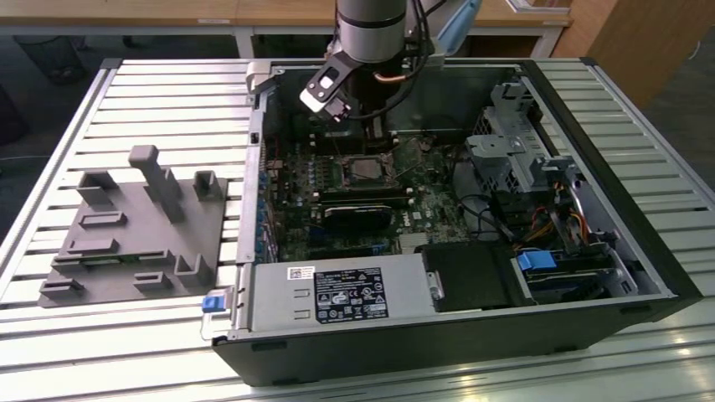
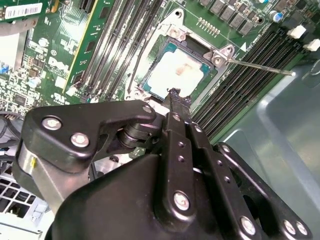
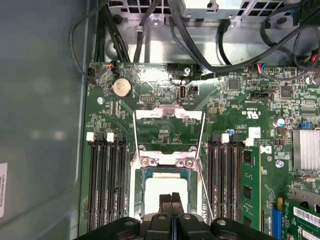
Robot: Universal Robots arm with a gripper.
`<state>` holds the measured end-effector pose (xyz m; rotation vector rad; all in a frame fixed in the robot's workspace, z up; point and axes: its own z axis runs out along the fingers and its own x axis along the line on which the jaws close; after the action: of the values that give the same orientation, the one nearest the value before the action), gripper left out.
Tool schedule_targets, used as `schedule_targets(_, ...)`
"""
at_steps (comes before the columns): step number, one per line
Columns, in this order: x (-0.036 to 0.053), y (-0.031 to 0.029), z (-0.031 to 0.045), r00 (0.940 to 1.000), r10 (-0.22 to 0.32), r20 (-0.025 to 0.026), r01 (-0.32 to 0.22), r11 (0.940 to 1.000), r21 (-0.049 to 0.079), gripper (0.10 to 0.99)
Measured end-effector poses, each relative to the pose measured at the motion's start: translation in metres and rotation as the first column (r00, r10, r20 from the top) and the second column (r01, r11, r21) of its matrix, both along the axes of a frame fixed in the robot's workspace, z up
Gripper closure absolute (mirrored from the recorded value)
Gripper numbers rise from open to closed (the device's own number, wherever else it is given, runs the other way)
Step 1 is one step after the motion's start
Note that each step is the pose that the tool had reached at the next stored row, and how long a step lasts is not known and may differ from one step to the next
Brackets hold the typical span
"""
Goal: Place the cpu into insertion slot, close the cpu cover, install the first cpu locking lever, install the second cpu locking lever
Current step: 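Close the cpu cover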
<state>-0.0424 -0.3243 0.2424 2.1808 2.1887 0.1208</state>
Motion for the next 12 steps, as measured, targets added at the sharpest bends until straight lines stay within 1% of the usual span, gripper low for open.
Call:
schedule_targets(3,0.0002,0.0,0.0019,1.0,0.0,-0.0001,0.0,1.0,0.0,0.98)
schedule_targets(6,0.0002,0.0,0.008,1.0,0.0,0.0,0.0,1.0,0.0,0.98)
schedule_targets(9,0.0005,0.0,0.0114,1.0,0.0,0.0,0.0,1.0,0.0,0.98)
schedule_targets(10,0.0014,0.0,0.0114,1.0,0.0,-0.0002,0.0,1.0,0.002,0.98)
schedule_targets(12,0.0056,0.0,0.0114,1.0,0.0,-0.0027,0.0,1.0,0.007,0.98)
